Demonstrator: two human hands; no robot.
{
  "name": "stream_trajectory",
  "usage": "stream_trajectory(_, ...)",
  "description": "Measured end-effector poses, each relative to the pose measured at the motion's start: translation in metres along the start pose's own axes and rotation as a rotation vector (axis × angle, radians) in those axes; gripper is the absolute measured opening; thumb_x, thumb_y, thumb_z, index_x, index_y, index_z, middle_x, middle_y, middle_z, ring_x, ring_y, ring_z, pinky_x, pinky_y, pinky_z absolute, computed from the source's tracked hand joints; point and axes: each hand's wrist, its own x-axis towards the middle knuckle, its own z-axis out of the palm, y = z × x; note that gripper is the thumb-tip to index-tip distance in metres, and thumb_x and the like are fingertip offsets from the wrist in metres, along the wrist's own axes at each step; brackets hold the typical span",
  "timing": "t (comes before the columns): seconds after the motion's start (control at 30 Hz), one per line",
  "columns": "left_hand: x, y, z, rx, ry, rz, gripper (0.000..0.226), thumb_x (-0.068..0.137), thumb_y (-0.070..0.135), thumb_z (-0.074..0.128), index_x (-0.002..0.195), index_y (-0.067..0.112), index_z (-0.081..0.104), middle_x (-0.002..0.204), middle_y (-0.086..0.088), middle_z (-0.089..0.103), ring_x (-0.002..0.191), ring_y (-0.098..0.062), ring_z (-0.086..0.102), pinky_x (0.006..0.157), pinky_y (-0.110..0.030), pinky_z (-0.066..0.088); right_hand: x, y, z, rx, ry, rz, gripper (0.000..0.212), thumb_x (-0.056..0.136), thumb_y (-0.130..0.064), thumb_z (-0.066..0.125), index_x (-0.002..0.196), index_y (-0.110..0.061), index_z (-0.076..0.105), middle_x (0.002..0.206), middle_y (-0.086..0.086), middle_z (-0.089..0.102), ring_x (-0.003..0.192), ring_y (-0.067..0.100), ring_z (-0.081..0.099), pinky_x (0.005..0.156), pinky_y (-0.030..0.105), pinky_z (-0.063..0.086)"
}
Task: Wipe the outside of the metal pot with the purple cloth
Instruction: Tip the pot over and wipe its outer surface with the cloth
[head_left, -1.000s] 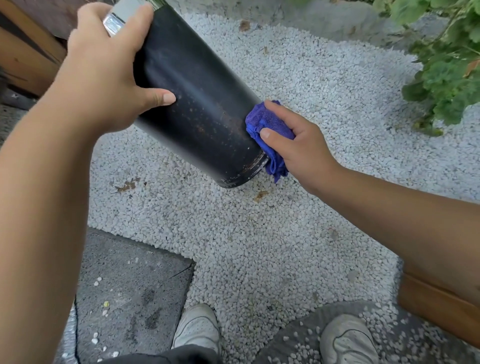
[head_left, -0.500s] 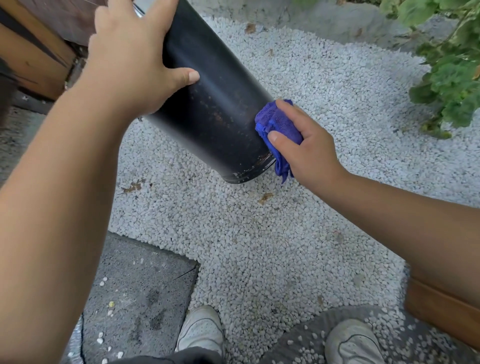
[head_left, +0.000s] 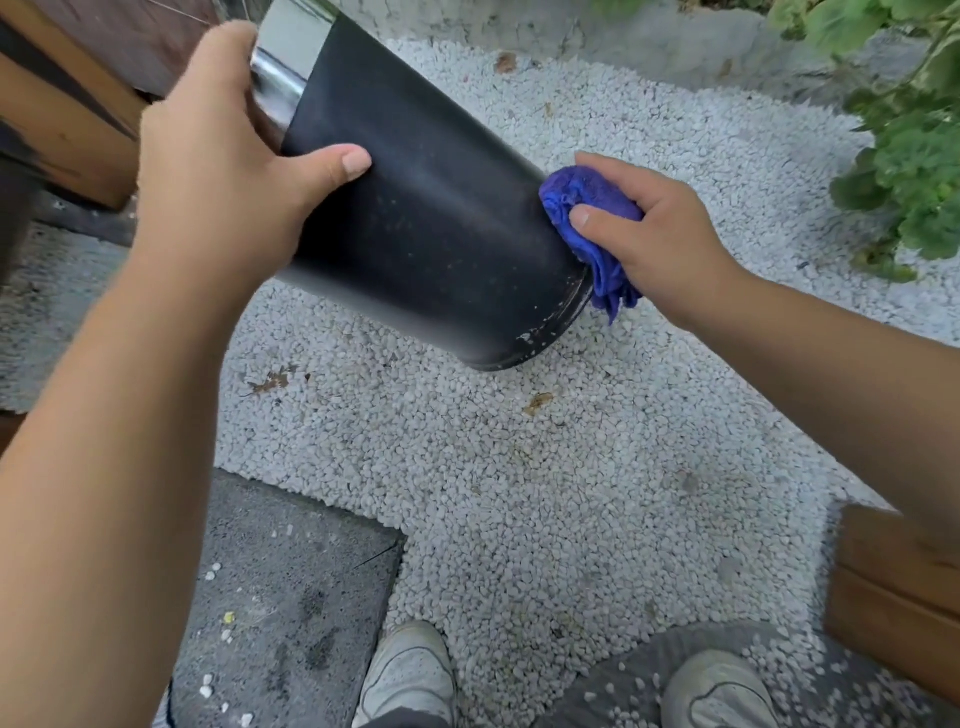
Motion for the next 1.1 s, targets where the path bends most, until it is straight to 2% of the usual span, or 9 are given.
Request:
stream_trajectory(0.1, 0.007, 0.009, 0.007, 0.049, 0.053, 0.074, 0.071, 0.074, 0.055, 0.072, 0.135, 0.024, 0.052, 0.127, 0.008, 0.064, 0.116, -0.016, 0.059, 0.097, -0.032, 0.047, 0.007, 0.007, -0.002, 0.024, 0.003, 0.024, 0.05, 0.084, -0.03, 0.068, 0.132, -0.033, 0.058, 0.124, -0.014, 0.064, 0.109, 0.0, 0.063, 0.099, 0.031, 0.05)
stream_trajectory(0.2, 0.009, 0.007, 0.012, 0.185, 0.025, 0.187, 0.078, 0.078, 0.049, 0.071, 0.141, 0.01, 0.045, 0.135, -0.012, 0.053, 0.124, -0.023, 0.048, 0.1, -0.025, 0.035, 0.015, 0.012, -0.003, 0.045, 0.046, 0.03, 0.051, 0.085, -0.03, 0.067, 0.135, -0.031, 0.056, 0.124, -0.016, 0.062, 0.11, -0.001, 0.062, 0.1, 0.029, 0.049)
stream_trajectory(0.3, 0.006, -0.002, 0.019, 0.295, -0.093, 0.228, 0.101, 0.075, 0.049, 0.078, 0.156, 0.018, 0.025, 0.152, -0.016, 0.033, 0.137, -0.031, 0.036, 0.113, -0.037, 0.033, 0.017, 0.015, -0.003, 0.059, 0.055, 0.032, 0.052, 0.086, -0.032, 0.066, 0.136, -0.031, 0.054, 0.12, -0.024, 0.058, 0.109, -0.006, 0.06, 0.1, 0.024, 0.048)
stream_trajectory(0.4, 0.01, -0.007, 0.022, 0.325, -0.052, 0.203, 0.105, 0.074, 0.052, 0.078, 0.157, 0.025, 0.019, 0.155, -0.015, 0.029, 0.133, -0.036, 0.039, 0.11, -0.046, 0.038, 0.014, 0.014, 0.005, 0.056, 0.054, 0.001, 0.055, 0.085, -0.034, 0.065, 0.138, -0.033, 0.053, 0.12, -0.028, 0.057, 0.108, -0.011, 0.058, 0.098, 0.018, 0.046)
stream_trajectory(0.6, 0.012, -0.006, 0.024, 0.307, -0.069, 0.193, 0.105, 0.076, 0.049, 0.077, 0.158, 0.025, 0.017, 0.156, -0.013, 0.027, 0.135, -0.037, 0.036, 0.112, -0.046, 0.034, -0.007, 0.025, 0.019, -0.018, 0.118, -0.047, 0.058, 0.086, -0.038, 0.062, 0.142, -0.038, 0.045, 0.152, -0.008, 0.041, 0.134, -0.003, 0.038, 0.115, 0.027, 0.032)
stream_trajectory(0.7, 0.014, 0.0, 0.027, 0.335, -0.053, 0.202, 0.103, 0.076, 0.051, 0.076, 0.158, 0.026, 0.018, 0.157, -0.014, 0.026, 0.133, -0.04, 0.037, 0.11, -0.051, 0.035, -0.027, 0.036, 0.028, -0.127, 0.131, -0.146, 0.06, 0.087, -0.037, 0.063, 0.143, -0.039, 0.043, 0.151, -0.016, 0.029, 0.133, -0.012, 0.027, 0.113, 0.014, 0.024)
stream_trajectory(0.9, 0.012, 0.006, 0.033, 0.332, -0.017, 0.205, 0.102, 0.075, 0.052, 0.073, 0.158, 0.024, 0.021, 0.158, -0.012, 0.025, 0.131, -0.041, 0.037, 0.11, -0.045, 0.033, -0.034, 0.049, 0.036, -0.187, 0.108, -0.262, 0.06, 0.087, -0.038, 0.061, 0.142, -0.046, 0.036, 0.15, -0.022, 0.02, 0.133, -0.018, 0.025, 0.11, 0.014, 0.028)
stream_trajectory(1.03, 0.008, -0.013, 0.024, 0.082, 0.016, 0.177, 0.093, 0.075, 0.048, 0.073, 0.153, 0.021, 0.029, 0.145, 0.003, 0.046, 0.131, -0.011, 0.041, 0.108, -0.015, 0.029, -0.028, 0.048, 0.029, -0.166, 0.055, -0.263, 0.058, 0.086, -0.042, 0.06, 0.138, -0.053, 0.036, 0.149, -0.026, 0.02, 0.134, -0.017, 0.025, 0.11, 0.016, 0.03)
stream_trajectory(1.1, 0.0, -0.029, 0.021, 0.005, 0.034, 0.022, 0.065, 0.076, 0.051, 0.071, 0.134, 0.041, 0.044, 0.123, 0.024, 0.054, 0.108, 0.008, 0.048, 0.099, -0.018, 0.038, -0.025, 0.046, 0.026, -0.151, 0.034, -0.256, 0.057, 0.085, -0.041, 0.061, 0.137, -0.053, 0.038, 0.149, -0.025, 0.022, 0.131, -0.022, 0.024, 0.106, 0.01, 0.029)
